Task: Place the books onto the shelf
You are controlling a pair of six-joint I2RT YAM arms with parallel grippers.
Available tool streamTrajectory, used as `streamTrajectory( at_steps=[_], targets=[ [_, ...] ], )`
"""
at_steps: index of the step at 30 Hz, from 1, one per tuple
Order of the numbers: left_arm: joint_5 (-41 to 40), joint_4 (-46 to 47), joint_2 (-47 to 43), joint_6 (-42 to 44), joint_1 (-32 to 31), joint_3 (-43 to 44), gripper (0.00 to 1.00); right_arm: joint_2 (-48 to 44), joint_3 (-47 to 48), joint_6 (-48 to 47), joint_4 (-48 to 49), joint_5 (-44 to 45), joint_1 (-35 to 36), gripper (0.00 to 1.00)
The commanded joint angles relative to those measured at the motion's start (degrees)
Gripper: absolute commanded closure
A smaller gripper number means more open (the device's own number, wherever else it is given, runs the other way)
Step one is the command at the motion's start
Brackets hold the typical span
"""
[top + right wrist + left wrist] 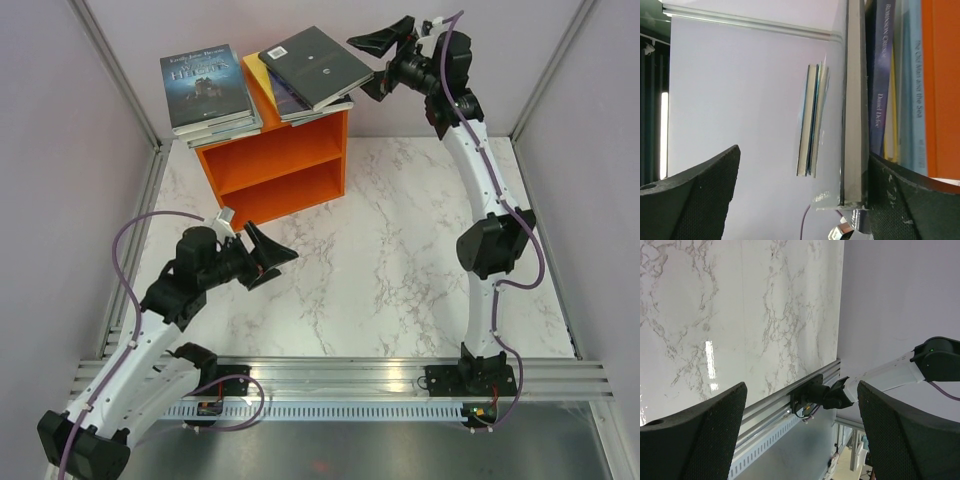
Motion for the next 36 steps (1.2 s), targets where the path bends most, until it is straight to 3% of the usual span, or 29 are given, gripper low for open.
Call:
streamTrajectory(
  at_steps=[1,10,13,14,17,31,36],
  targets=[
    [-0.9,-0.3,0.7,2.8,0.4,2.7,0.08,-2.3,1.0,-1.6,2.6,-4.6,-1.8,0.02],
    [-0.7,0.8,3.3,2.9,0.4,3.1,0.08,-5.0,-2.7,-5.8,-1.1,-8.9,-0.7,0.03],
    [-0.4,1.4,4.3,2.9,0.4,3.4,0.08,-6.0,-3.9,-6.8,-2.0,-8.6,-0.6,0.1],
    [-0.3,1.4,4.4,2.9,0.4,3.5,0.08,-6.3,-4.4,-6.9,-2.1,-8.6,-0.7,0.21],
    [-0.4,1.6,4.8,3.1,0.4,3.7,0.08,-7.8,-7.1,-8.4,-2.5,-8.3,-0.8,0.35],
    [-0.3,1.4,5.5,4.0,0.4,4.2,0.08,-11.3,-13.2,-12.3,-5.2,-8.5,-5.8,0.33],
    [-0.2,1.5,6.6,4.4,0.4,4.8,0.08,-10.9,-12.7,-12.1,-5.2,-8.4,-6.6,0.44]
  ],
)
